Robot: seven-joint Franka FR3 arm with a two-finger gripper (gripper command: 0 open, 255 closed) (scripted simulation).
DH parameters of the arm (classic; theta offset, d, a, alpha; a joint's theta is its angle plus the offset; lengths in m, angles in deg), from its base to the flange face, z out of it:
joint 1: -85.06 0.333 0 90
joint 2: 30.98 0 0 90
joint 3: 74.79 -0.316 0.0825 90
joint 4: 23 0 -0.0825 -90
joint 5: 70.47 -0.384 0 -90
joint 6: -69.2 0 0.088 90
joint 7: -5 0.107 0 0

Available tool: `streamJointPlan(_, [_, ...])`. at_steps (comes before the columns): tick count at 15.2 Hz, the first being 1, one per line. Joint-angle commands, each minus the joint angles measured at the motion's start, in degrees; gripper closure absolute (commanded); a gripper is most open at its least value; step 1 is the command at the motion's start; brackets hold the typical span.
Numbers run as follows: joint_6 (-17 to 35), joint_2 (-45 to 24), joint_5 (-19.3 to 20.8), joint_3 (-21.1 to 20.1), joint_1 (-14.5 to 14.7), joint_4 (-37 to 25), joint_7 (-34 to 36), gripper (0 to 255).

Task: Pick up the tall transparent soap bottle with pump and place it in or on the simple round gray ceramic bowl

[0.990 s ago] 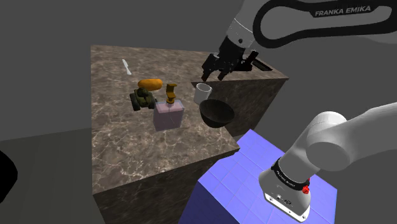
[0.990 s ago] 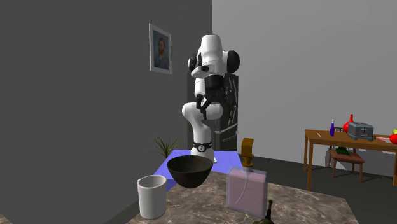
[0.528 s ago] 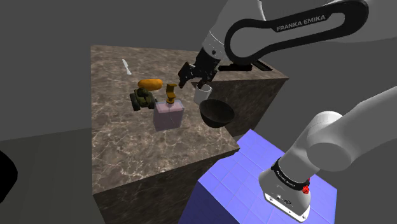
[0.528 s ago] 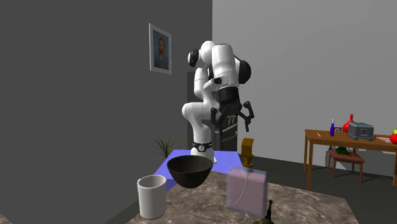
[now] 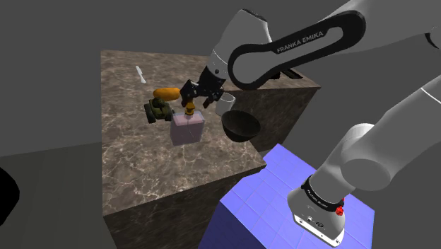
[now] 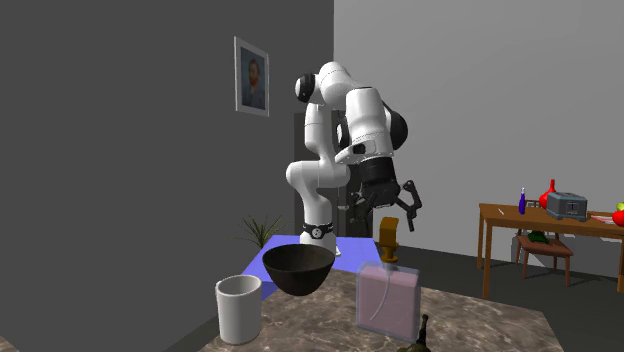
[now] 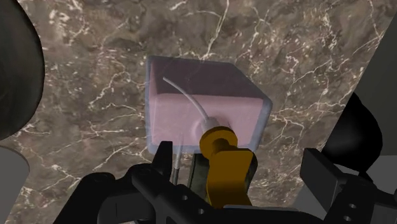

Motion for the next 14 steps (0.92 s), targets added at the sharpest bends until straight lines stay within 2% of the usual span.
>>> streamJointPlan(1, [1.9,-1.6,0.3,-0.3,0.0,0.2,0.3,0])
streamJointPlan(3, [3.9,-3.7,0.9,-0.6,-0.1,0.1,0.7,0])
streamJointPlan(11, [3.9,-3.7,0.9,-0.5,-0.1,0.1,0.7,0])
streamJointPlan(12, [3.9,-3.7,0.9,-0.5,-0.1,0.1,0.7,255])
streamJointPlan(14, [3.9,-3.7,0.9,-0.5,-0.1,0.1,0.7,255])
